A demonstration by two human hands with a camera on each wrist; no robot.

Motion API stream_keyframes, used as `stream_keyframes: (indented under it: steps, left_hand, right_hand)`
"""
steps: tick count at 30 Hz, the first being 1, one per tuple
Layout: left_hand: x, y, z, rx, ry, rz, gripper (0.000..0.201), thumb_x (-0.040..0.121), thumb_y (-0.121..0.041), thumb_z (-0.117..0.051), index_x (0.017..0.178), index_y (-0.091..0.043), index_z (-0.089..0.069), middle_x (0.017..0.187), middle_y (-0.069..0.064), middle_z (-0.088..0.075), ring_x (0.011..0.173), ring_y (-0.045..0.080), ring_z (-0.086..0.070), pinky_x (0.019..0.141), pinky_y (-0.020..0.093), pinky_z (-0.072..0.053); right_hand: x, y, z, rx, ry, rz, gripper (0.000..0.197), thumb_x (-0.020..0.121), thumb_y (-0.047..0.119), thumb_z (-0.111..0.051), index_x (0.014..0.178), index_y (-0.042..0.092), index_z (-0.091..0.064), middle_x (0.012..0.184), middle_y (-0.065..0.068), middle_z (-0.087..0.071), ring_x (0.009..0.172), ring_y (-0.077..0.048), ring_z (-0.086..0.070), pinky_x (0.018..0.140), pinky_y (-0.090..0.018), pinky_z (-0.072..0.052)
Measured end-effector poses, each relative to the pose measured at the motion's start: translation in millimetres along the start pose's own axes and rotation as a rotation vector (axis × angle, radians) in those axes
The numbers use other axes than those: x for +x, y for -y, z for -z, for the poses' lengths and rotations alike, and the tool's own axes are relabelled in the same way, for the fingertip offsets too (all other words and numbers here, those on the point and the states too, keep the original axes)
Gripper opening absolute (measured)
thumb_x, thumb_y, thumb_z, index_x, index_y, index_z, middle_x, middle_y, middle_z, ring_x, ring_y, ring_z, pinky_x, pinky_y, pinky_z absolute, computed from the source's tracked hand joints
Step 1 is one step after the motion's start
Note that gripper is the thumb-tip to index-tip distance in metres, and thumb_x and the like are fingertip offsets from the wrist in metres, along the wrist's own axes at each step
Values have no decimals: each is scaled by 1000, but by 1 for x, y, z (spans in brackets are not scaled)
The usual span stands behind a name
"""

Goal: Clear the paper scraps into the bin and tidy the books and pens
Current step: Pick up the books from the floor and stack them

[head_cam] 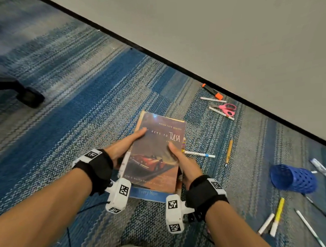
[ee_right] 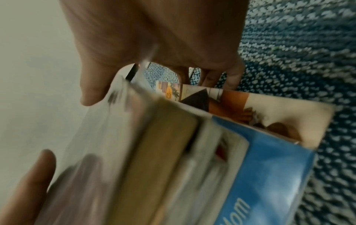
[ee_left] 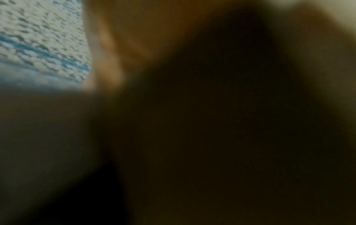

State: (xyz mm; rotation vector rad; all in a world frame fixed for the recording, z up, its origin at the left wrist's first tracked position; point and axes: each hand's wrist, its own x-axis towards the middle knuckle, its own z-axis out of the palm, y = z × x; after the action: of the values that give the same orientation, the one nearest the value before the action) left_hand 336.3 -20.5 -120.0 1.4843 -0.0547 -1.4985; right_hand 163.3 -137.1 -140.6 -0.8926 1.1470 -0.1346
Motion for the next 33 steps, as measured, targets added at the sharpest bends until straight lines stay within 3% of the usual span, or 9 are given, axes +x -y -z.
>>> stream_keyframes:
  steps: [2, 5, 8, 11, 14, 19, 22, 27, 33]
  left_hand:
    - [-2, 2, -5, 4, 44, 10, 56, 79, -53, -67, 117, -12, -69, 114, 13, -70, 104, 29, -66, 105, 43, -45]
    - [-7, 1, -13, -9, 87, 28, 53, 76, -45, -73, 115, -9, -69, 115, 16, -69, 96, 31, -68, 99, 43, -49]
    - [-13, 7, -18, -19, 72, 15, 61, 72, -43, -78, 119, -7, -66, 115, 17, -69, 103, 33, -66, 101, 46, -48]
    - [-23, 22, -20, -76, 79, 10, 50, 77, -37, -72, 116, -5, -67, 105, 18, -72, 79, 27, -72, 75, 35, -59]
    - [-34, 42, -19, -218, 124, -14, 29, 85, -26, -62, 102, -4, -70, 91, 15, -74, 68, 23, -72, 60, 28, -58]
    - [-46, 56, -20, -270, 153, -73, 34, 76, -19, -72, 106, -2, -72, 102, 19, -72, 80, 28, -72, 80, 40, -59]
    - [-47, 50, -24, -272, 82, -198, 71, 57, -21, -85, 121, -2, -61, 105, 19, -71, 79, 27, -72, 75, 36, -58]
    - [-62, 23, -29, -340, 20, -511, 64, 66, -7, -78, 126, -2, -57, 113, 17, -69, 88, 24, -72, 71, 33, -58]
    - [-38, 39, -9, 29, -122, -778, 110, 51, -20, -94, 141, 3, -35, 132, 12, -59, 121, 19, -58, 97, 33, -51]
  right_hand:
    - [-5, -3, 3, 20, -13, 33, 82, 53, 48, -89, 119, 7, -62, 106, -13, -73, 93, -29, -72, 79, -42, -59]
    - [-20, -2, -6, 118, 86, 36, 57, 73, 26, -80, 122, 5, -61, 111, -16, -70, 101, -34, -68, 85, -45, -57]
    - [-32, -1, -8, 164, 97, 25, 51, 71, 13, -79, 118, 1, -64, 108, -22, -70, 94, -38, -69, 75, -44, -58]
    - [-44, -1, -2, 73, 149, 8, 41, 72, 12, -77, 110, -1, -69, 103, -23, -71, 76, -30, -72, 61, -33, -57]
    - [-53, -15, 7, 48, 115, 62, 61, 60, 10, -83, 115, -6, -61, 101, -24, -71, 76, -32, -72, 62, -34, -57]
    - [-66, -27, 24, 40, 129, 146, 79, 58, 2, -85, 123, 7, -40, 112, -19, -65, 96, -38, -68, 82, -52, -56]
    - [-69, -12, 23, 2, 212, 239, 84, 56, 5, -86, 124, 13, -38, 114, -16, -65, 96, -35, -68, 85, -51, -55]
    - [-64, 36, 8, -114, 307, 455, 88, 51, 10, -84, 125, 10, -37, 113, -13, -65, 97, -27, -68, 84, -42, -55]
    - [-42, 51, 19, -459, 333, 616, 102, 54, 10, -90, 137, -3, -31, 121, -14, -64, 111, -22, -64, 92, -35, -54]
